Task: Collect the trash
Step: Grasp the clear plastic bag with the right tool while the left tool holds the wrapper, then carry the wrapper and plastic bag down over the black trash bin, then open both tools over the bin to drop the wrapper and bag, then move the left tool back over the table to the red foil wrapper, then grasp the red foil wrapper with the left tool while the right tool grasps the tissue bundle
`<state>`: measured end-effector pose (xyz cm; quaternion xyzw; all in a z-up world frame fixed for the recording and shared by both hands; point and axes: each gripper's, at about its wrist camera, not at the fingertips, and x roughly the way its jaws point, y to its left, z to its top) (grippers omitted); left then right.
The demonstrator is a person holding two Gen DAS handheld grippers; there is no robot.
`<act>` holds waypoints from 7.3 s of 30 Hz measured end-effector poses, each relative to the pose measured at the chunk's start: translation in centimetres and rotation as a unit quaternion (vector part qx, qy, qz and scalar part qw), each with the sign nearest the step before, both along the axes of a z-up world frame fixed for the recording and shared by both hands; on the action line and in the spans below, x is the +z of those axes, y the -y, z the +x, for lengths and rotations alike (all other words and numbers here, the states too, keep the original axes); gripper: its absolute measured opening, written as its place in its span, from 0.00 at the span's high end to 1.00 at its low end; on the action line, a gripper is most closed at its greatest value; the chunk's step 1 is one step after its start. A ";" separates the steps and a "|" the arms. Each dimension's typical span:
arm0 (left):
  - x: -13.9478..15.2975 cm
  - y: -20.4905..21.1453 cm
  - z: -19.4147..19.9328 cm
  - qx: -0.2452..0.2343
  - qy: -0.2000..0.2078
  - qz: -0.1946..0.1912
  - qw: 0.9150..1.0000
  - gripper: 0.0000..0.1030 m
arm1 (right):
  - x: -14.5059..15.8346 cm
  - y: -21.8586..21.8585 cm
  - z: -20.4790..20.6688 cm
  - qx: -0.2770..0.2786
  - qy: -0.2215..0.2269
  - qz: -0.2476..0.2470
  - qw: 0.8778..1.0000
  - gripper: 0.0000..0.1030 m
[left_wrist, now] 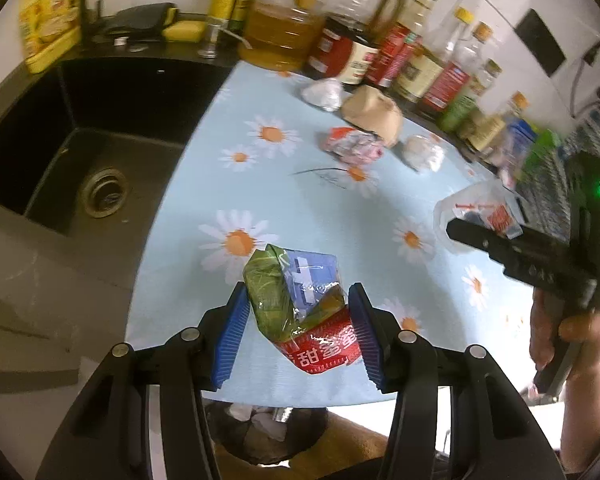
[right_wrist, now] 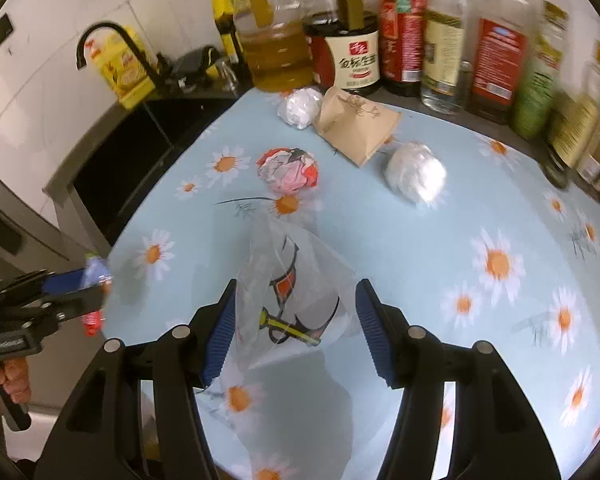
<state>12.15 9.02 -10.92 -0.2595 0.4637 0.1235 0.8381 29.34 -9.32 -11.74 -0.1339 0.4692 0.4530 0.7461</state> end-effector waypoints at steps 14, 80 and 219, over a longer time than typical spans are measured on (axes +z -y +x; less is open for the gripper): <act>0.2 2.5 -1.7 -0.126 0.024 -0.022 0.992 0.53 | 0.3 5.3 -8.2 -0.091 -0.008 0.005 0.996 0.43; -9.8 7.7 -9.4 -0.190 -0.109 -0.093 0.971 0.32 | -6.9 9.9 -17.8 -0.154 -0.142 0.008 0.978 0.30; 0.8 4.4 2.9 0.082 -0.050 0.015 0.995 0.43 | -3.7 -5.3 15.8 0.057 0.008 -0.019 0.998 0.53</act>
